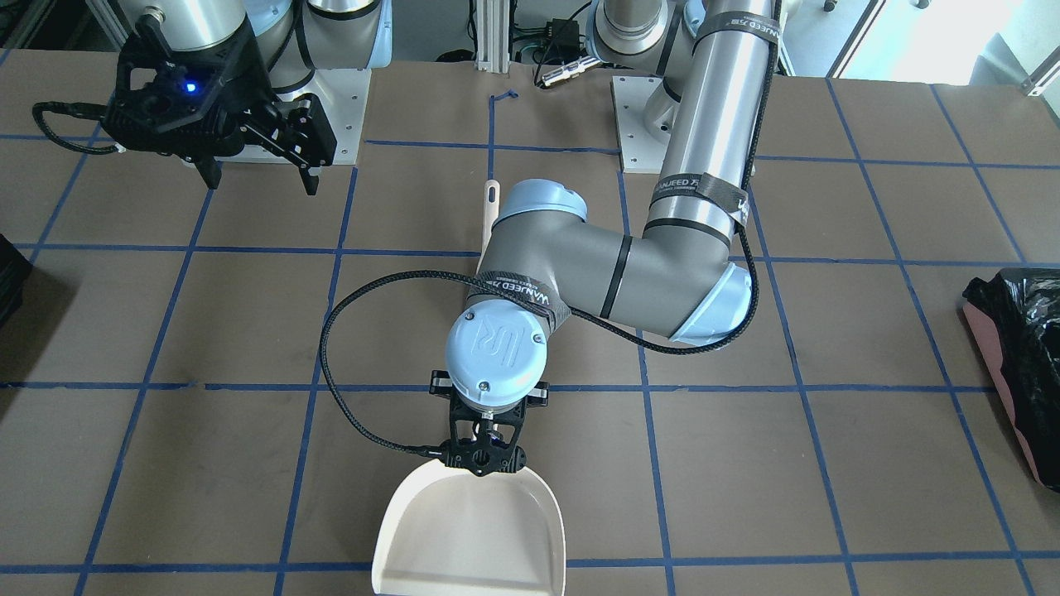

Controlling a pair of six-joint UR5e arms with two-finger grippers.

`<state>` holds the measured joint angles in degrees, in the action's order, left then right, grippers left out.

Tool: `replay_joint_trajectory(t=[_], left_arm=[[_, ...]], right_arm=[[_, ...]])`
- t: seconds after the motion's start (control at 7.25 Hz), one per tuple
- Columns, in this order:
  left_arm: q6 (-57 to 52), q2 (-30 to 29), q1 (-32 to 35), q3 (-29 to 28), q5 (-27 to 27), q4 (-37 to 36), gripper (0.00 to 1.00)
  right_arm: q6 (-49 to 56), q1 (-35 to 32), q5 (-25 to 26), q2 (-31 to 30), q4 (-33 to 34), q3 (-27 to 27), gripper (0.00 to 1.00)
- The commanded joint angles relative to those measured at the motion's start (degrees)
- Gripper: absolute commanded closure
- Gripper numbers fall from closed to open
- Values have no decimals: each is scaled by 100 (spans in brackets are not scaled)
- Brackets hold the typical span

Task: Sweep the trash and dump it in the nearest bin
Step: 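Lower the dustpan onto the table and open the left gripper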

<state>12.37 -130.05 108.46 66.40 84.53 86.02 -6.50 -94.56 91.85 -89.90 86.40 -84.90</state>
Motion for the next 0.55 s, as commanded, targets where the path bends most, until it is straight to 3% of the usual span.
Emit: replay_joint_trajectory(t=[0.0, 0.14, 0.28, 0.41], left_arm=[[29, -21, 0, 5, 2, -6, 100], [55, -3, 0, 5, 2, -6, 96], [64, 23, 0, 13, 37, -6, 64], [64, 32, 0, 13, 54, 3, 59]], right_arm=[[0, -1, 0, -2, 0, 0, 0], [0, -1, 0, -2, 0, 0, 0], [0, -1, 0, -2, 0, -17, 0], [0, 8, 0, -2, 0, -35, 0]])
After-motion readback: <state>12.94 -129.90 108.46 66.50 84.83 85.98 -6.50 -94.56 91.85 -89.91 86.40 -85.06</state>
